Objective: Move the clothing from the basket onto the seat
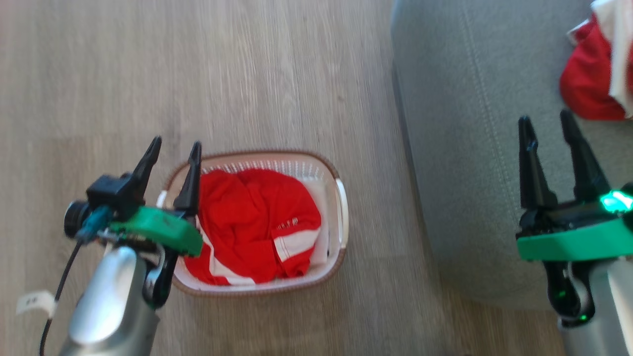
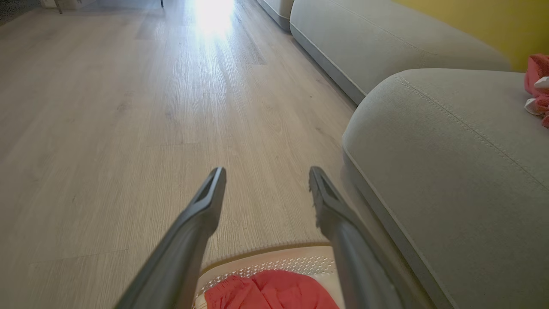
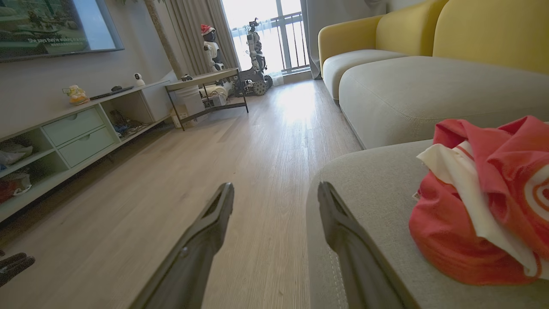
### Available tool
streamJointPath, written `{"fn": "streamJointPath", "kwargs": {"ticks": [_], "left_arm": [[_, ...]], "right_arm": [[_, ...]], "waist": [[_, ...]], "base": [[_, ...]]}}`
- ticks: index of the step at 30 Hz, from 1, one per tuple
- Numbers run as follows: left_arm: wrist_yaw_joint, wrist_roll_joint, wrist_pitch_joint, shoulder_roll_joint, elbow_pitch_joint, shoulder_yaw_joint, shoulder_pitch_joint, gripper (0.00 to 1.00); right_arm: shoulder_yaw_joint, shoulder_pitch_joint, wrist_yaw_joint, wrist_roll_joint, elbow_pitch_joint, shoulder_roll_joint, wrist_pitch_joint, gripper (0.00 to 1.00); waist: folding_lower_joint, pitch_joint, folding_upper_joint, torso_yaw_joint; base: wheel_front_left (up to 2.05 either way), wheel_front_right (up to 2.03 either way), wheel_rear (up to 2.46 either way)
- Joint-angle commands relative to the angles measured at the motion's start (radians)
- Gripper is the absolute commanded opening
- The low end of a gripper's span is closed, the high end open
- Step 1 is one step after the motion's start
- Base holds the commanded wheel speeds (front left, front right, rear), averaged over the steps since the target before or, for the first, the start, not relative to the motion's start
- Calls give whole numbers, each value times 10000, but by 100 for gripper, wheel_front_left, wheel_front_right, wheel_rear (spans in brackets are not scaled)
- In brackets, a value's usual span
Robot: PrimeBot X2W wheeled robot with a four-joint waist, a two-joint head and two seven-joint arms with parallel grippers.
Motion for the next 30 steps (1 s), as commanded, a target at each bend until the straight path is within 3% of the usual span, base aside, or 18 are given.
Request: {"fn": "streamJointPath", "kwargs": {"ticks": [1, 23, 30], "left_arm": [[-72, 78, -112, 202, -17, 187, -491, 100], [-484, -513, 828, -103, 6262, -869, -4161, 100], [-495, -612, 1208, 55, 7556, -1054, -5027, 100]], "right_arm": [[102, -274, -2, -100, -432, 61, -91, 100], [109, -1820, -2, -757, -2327, 647, -91, 100], [185, -2100, -2, -910, -2953, 841, -91, 100]], "waist": [[-1, 630, 0, -134], [-1, 3697, 0, -829], [-1, 4554, 0, -1143]], "base": [[0, 0, 0], [0, 0, 0], [0, 0, 0]]}}
